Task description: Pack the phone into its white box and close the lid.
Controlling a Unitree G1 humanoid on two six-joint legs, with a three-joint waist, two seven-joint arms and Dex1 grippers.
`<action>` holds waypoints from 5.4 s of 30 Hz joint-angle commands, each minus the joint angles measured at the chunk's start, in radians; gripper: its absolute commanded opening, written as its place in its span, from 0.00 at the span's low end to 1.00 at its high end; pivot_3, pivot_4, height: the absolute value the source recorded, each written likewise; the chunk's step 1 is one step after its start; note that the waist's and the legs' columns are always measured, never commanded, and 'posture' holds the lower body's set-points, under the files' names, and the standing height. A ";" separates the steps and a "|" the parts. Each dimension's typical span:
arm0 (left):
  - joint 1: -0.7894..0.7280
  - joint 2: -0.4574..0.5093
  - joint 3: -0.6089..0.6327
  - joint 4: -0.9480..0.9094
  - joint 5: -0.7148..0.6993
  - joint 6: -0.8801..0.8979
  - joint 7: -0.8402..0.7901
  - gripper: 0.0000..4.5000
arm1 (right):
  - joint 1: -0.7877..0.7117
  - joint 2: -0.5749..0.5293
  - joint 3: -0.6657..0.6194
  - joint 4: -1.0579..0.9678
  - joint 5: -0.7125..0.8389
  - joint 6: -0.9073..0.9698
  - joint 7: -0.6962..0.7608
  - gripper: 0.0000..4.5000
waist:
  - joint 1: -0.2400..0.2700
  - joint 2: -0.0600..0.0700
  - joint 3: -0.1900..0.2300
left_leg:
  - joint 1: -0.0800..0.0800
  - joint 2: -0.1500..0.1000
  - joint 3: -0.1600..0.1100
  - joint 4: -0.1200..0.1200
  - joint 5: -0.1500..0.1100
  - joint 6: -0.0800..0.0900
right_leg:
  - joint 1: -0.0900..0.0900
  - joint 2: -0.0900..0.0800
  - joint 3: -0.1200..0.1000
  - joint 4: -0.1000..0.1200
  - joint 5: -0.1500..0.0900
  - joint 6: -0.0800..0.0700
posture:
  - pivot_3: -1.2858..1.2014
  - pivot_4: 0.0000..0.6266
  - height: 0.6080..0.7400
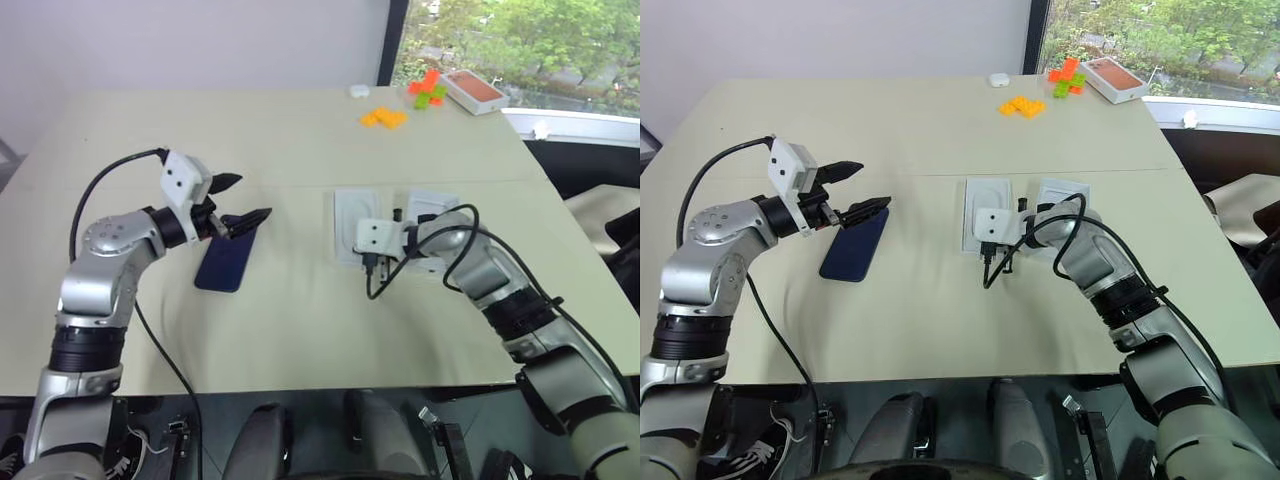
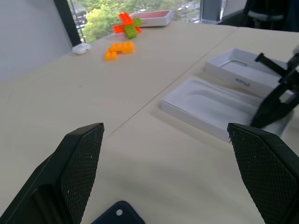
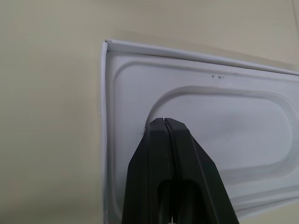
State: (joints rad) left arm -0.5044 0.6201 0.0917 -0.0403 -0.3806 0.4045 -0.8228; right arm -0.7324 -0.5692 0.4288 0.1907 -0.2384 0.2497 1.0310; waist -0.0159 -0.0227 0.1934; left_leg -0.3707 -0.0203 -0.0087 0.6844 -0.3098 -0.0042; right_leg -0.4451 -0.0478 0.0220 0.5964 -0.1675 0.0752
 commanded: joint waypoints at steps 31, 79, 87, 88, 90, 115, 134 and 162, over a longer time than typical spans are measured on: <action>-0.044 -0.010 0.015 0.026 0.031 -0.044 0.040 1.00 | 0.052 -0.016 0.005 0.007 0.011 -0.155 0.034 0.01 | 0.001 0.000 0.000 | 0.000 0.000 0.000 0.000 0.000 0.000 | 0.000 -0.001 0.000 0.000 0.000 0.000 | 0.52 0.24 1.00; -0.242 0.219 0.024 0.692 -0.088 0.612 -0.195 1.00 | -0.151 0.362 0.147 0.259 -0.277 -0.409 -0.477 0.01 | -0.013 0.000 0.000 | -0.002 -0.001 -0.001 -0.001 0.001 -0.002 | -0.004 0.000 -0.001 0.003 0.000 0.000 | 0.52 0.24 1.00; -0.304 0.140 -0.022 0.830 -0.021 0.543 -0.235 1.00 | -0.127 0.452 0.156 0.313 -0.242 -0.349 -0.412 0.01 | -0.013 -0.001 0.000 | -0.002 -0.002 -0.001 0.000 0.003 -0.005 | -0.004 0.000 -0.001 0.005 0.000 -0.001 | 0.52 0.24 1.00; -0.311 0.132 -0.023 0.840 -0.017 0.545 -0.238 1.00 | -0.122 0.463 0.151 0.313 -0.230 -0.323 -0.394 0.01 | -0.012 -0.001 0.000 | -0.002 -0.002 -0.001 0.000 0.003 -0.005 | -0.004 0.000 -0.001 0.006 0.000 -0.001 | 0.52 0.24 1.00; -0.321 0.118 -0.026 0.848 -0.009 0.544 -0.247 1.00 | -0.101 0.504 0.118 0.301 -0.175 -0.220 -0.352 0.01 | -0.010 -0.001 0.000 | -0.001 -0.002 -0.001 0.000 0.003 -0.005 | -0.004 0.000 -0.001 0.007 0.000 -0.001 | 0.52 0.24 1.00; -0.259 0.033 -0.018 0.729 -0.051 0.760 -0.280 1.00 | -0.156 0.598 0.037 0.390 -0.072 0.046 -0.393 0.01 | -0.005 0.000 -0.001 | 0.000 -0.003 -0.003 0.000 0.003 -0.005 | -0.004 -0.002 0.000 0.013 0.000 -0.001 | 0.52 0.24 1.00; -0.230 -0.005 0.089 0.696 -0.113 0.838 -0.151 0.35 | -0.153 0.568 0.028 0.389 -0.068 0.023 -0.400 0.00 | -0.007 0.000 -0.001 | 0.000 -0.003 -0.004 0.000 0.004 -0.007 | -0.005 -0.002 -0.001 0.014 0.000 -0.001 | 0.52 0.24 1.00; -0.248 -0.344 0.671 0.318 -0.444 1.204 0.307 0.00 | 0.098 0.047 -0.396 -0.340 0.500 0.466 0.007 0.99 | -0.001 -0.003 -0.001 | -0.009 -0.003 -0.003 -0.001 0.004 -0.007 | -0.014 -0.004 -0.001 0.012 0.000 -0.001 | 0.52 0.24 1.00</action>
State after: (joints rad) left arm -0.7190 0.3066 0.7178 0.3400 -0.7656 1.5853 -0.5647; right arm -0.6362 -0.4989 0.0608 -0.0897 0.2225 0.7365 1.0067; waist -0.0167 -0.0255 0.1922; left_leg -0.3793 -0.0233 -0.0117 0.6837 -0.3060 -0.0110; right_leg -0.4589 -0.0515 0.0212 0.6067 -0.1675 0.0741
